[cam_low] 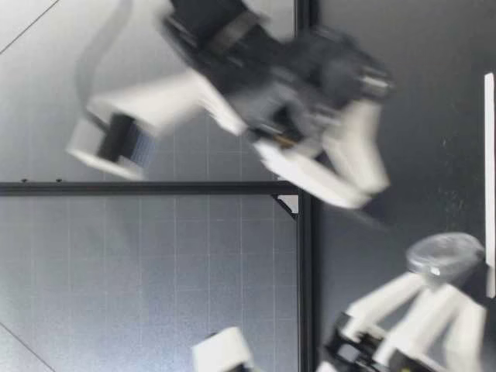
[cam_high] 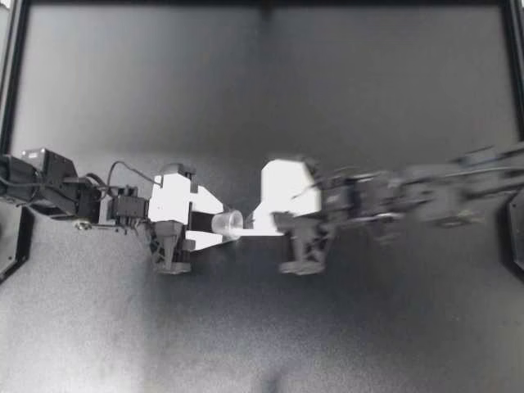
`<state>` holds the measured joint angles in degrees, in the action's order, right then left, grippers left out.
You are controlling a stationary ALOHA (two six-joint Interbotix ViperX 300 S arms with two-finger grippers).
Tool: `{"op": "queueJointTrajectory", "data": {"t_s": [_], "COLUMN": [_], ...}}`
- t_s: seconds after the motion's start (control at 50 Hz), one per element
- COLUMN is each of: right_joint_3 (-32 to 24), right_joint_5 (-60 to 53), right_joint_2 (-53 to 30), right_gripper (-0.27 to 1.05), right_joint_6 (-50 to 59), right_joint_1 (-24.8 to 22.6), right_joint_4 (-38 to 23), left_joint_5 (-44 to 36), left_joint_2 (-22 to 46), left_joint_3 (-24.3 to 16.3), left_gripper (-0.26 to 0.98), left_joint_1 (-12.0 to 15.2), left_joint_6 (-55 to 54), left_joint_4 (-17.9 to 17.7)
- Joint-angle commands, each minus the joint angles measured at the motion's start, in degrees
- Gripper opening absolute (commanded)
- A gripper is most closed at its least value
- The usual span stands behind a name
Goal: Pick up the plastic cup and open its lid.
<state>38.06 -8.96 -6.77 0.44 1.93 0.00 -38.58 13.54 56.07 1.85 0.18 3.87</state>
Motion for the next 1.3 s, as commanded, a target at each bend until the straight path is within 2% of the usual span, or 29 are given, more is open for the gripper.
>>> {"op": "queueJointTrajectory", "data": {"t_s": [0.0, 0.16, 0.3, 0.54, 0.7, 1.0, 1.28], "right_joint_3": [3.1, 11.2, 15.6, 15.6, 15.1, 15.3, 15.6], "right_joint_5": [-5.8, -21.1, -27.8, -28.7, -28.7, -29.4, -31.8], "right_joint_2": [9.1, 18.2, 20.0, 20.0, 20.2, 20.7, 20.2], "right_gripper": [-0.19, -0.19, -0.19, -0.17, -0.07, 0.34, 0.37], "right_joint_6": [-0.2, -1.1, -4.9, -20.7, -32.5, -42.5, -59.0], "right_joint_1": [0.2, -0.4, -0.4, -0.4, -0.4, -0.4, 0.2], "right_joint_4": [0.0, -0.5, -3.2, -4.1, -4.0, -3.4, -3.1], "left_joint_5": [-1.8, -7.3, -14.2, -27.2, -32.5, -33.7, -34.1], "left_joint_2": [-3.8, -7.7, -9.3, -8.9, -8.5, -7.1, -7.8], "left_joint_3": [-1.1, -0.6, -1.1, -1.8, -3.2, -5.2, -5.3], "left_gripper": [0.28, 0.28, 0.28, 0.28, 0.28, 0.28, 0.28], "left_joint_1": [-0.1, -0.2, -0.1, -0.1, -0.3, -0.3, -0.3], "left_joint_6": [0.0, -0.2, -2.3, -9.8, -15.3, -18.9, -21.0], "left_joint_4": [0.1, 0.0, 0.0, 0.1, 0.0, 0.0, 0.1]}}
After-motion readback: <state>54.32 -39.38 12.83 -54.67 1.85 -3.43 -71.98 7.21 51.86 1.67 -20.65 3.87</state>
